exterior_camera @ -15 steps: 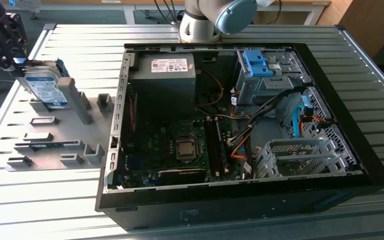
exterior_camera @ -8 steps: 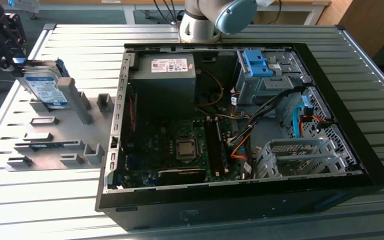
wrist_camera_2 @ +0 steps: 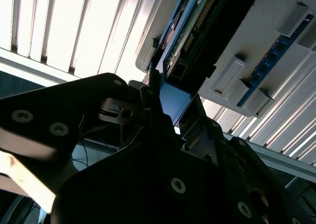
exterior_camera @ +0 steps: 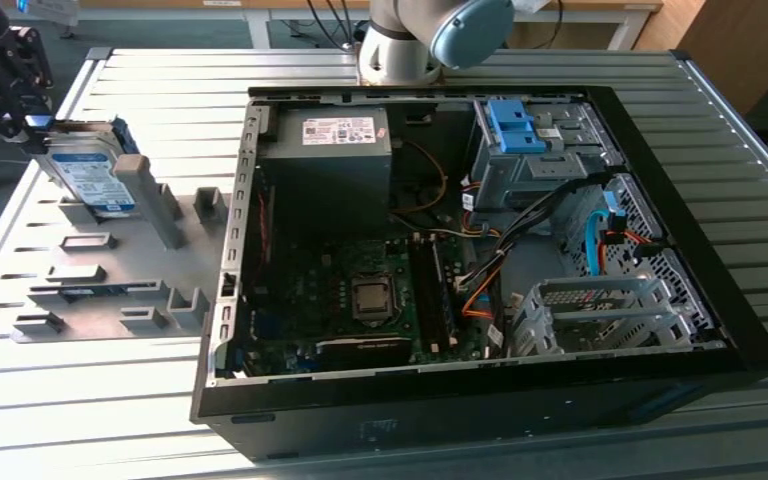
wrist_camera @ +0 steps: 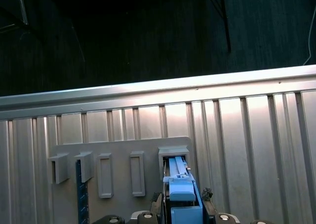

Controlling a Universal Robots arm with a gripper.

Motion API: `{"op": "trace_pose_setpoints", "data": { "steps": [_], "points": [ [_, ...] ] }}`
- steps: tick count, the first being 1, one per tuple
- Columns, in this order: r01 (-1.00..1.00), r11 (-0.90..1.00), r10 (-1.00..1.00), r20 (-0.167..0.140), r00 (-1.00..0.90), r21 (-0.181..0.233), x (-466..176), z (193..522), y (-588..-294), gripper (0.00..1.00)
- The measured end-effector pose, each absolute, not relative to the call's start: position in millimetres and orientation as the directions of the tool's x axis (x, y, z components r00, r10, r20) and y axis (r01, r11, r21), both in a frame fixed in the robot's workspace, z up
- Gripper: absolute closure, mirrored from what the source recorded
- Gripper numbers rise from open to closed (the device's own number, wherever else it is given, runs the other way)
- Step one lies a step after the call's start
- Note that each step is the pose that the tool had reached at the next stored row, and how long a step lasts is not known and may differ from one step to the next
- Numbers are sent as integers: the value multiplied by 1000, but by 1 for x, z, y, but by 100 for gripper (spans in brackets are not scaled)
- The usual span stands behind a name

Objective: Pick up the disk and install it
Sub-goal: 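Pick up the disk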

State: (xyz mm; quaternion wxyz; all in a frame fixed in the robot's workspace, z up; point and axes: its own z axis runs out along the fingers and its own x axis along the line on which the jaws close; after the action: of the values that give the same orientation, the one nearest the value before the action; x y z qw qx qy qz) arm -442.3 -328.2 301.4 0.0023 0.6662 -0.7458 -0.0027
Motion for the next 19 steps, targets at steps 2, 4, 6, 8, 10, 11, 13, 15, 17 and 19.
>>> {"op": "trace_pose_setpoints", "data": {
  "steps": [2, 4, 6, 8, 10, 11, 13, 15, 17, 19],
  "points": [
    [-994, 112, -994, 0, -112, 7, -442, 301, -328, 58],
    [-994, 112, -994, 0, -112, 7, -442, 301, -328, 57],
    [-994, 111, -994, 0, -111, 7, -442, 301, -328, 51],
    [-994, 110, -994, 0, -110, 7, -442, 301, -328, 51],
    [-994, 110, -994, 0, -110, 7, -442, 300, -327, 51],
    [-994, 110, -994, -1, -110, 7, -442, 300, -327, 51],
    [-994, 110, -994, -1, -110, 7, -442, 299, -326, 51],
    [-994, 110, -994, 0, -110, 7, -442, 298, -326, 51],
    [-994, 110, -994, 0, -110, 7, -442, 296, -326, 51],
    [-994, 110, -994, 0, -110, 7, -442, 294, -326, 51]
  ]
}}
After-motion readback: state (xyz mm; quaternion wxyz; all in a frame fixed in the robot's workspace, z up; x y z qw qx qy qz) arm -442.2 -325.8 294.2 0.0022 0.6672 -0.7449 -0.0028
